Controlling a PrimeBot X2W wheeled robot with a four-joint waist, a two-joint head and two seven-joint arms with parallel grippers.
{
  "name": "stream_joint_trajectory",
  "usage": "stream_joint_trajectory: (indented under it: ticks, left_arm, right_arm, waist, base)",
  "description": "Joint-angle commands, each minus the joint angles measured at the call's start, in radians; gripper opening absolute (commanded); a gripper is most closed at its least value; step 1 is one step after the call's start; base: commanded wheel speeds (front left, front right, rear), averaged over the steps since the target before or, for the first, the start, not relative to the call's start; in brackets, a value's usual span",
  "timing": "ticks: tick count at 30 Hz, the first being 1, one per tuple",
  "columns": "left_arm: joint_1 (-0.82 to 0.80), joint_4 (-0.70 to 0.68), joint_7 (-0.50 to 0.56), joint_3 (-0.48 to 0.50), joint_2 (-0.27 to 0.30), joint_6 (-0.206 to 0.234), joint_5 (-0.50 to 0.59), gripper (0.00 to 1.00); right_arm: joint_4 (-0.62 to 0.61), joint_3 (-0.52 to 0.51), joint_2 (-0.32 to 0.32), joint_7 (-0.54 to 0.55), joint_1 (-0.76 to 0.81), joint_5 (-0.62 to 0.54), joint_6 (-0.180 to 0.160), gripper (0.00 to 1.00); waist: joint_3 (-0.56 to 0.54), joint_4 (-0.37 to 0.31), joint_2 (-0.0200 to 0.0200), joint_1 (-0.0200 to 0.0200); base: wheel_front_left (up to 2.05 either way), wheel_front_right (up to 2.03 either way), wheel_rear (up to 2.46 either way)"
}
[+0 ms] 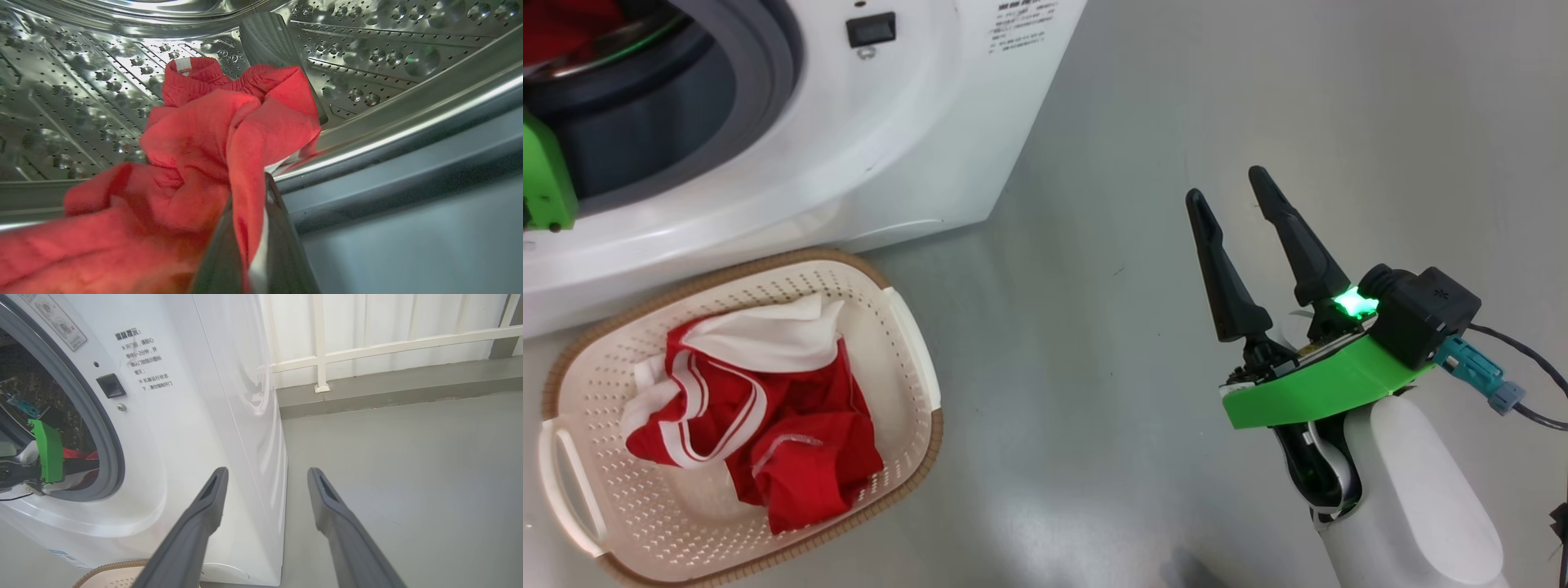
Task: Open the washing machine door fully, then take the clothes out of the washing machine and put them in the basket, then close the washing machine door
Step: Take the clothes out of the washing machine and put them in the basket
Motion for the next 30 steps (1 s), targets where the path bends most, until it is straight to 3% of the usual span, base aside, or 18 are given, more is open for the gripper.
stream_joint_trajectory:
  ticks: [1, 20, 30]
  left_arm:
    - [-0.018, -0.008, -0.021, 0.004, 0.043, 0.014, 0.012, 0.00]
    - [0.084, -0.025, -0.241, -0.043, -0.025, -0.009, -0.005, 0.00]
    - [0.212, -0.170, -0.330, -0.072, -0.068, -0.016, -0.040, 0.00]
  right_arm:
    - [-0.018, 0.018, 0.010, -0.005, 0.008, 0.008, 0.002, 1.00]
    - [0.021, 0.011, 0.010, -0.005, 0.043, 0.000, 0.002, 1.00]
    - [0.064, 0.013, 0.010, -0.005, 0.069, -0.024, 0.002, 1.00]
  waist:
    - [-0.010, 0.002, 0.0000, 0.0000]
    - [-0.157, 0.070, 0.0000, 0.0000]
    - [-0.268, 0.158, 0.0000, 0.0000]
  base:
    - [0.00, 0.00, 0.00]
    - [0.00, 0.00, 0.00]
    - [0.00, 0.00, 0.00]
